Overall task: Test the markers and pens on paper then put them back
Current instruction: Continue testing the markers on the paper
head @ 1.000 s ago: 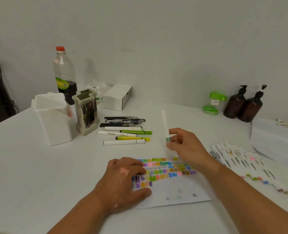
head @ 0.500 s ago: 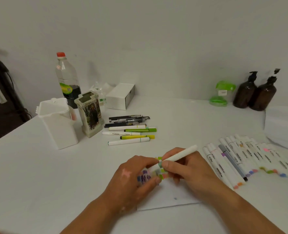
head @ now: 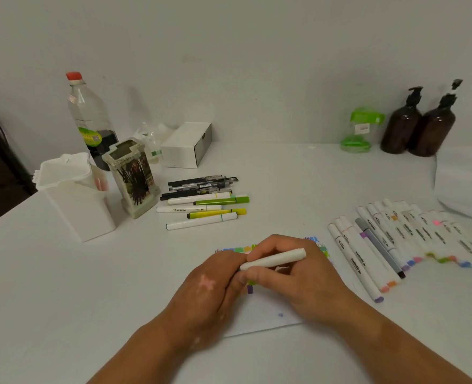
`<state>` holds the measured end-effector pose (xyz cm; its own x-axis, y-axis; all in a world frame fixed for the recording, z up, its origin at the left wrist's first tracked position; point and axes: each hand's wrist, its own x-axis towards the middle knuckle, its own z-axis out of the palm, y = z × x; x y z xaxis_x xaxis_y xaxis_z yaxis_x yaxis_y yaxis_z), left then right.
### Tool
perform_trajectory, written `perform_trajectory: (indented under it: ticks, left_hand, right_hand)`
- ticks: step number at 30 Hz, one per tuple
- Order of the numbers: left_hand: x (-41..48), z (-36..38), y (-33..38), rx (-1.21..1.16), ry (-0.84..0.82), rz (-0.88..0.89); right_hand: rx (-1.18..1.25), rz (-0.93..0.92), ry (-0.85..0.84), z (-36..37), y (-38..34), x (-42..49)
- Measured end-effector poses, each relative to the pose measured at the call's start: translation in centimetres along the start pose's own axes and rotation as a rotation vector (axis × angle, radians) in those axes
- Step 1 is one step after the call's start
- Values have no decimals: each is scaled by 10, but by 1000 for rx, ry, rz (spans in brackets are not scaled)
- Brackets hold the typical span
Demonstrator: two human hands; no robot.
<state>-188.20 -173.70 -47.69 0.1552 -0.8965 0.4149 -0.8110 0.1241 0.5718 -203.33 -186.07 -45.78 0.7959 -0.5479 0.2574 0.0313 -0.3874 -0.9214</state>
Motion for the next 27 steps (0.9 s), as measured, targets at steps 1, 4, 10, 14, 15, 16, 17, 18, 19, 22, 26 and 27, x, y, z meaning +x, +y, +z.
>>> perform_trajectory:
  ticks: [1, 4, 10, 14, 15, 16, 17, 18, 19, 22, 26, 27]
  left_hand:
    - [0, 0, 0, 5, 0, -4]
    - [-1, -1, 0, 25, -19, 6]
    - [-1, -3, -1, 51, 16, 42]
    - [-2, -3, -1, 101, 36, 7]
    - [-3, -3, -1, 143, 31, -44]
    - [-4, -2, -2, 185, 12, -99]
    - [-5, -2, -4, 220, -21, -140]
    - [-5, -1, -5, 249, -61, -160]
    - [-5, -1, -6, 275, -101, -161]
    - [-3, 0, -7, 361, -178, -139]
    - [-1, 1, -9, 387, -177, -162]
    - [-1, 2, -10, 390, -179, -171]
  right_hand:
    - [-1, 0, -1, 0, 0, 0]
    - [46, 1, -35, 0, -1, 0]
    - [123, -3, -69, 0, -4, -3]
    - [127, -16, 6, -2, -8, -3]
    - [152, 0, 61, -5, -7, -2]
    - [189, 27, 114, -8, -6, -1]
    - [229, 61, 155, -12, -6, 0]
    - [260, 96, 180, -14, -5, 0]
    - [273, 130, 188, -16, -4, -1]
    - [228, 203, 147, -16, -3, -3]
    - [35, 277, 58, -9, -1, -6]
    - [-24, 287, 51, -8, 0, -7]
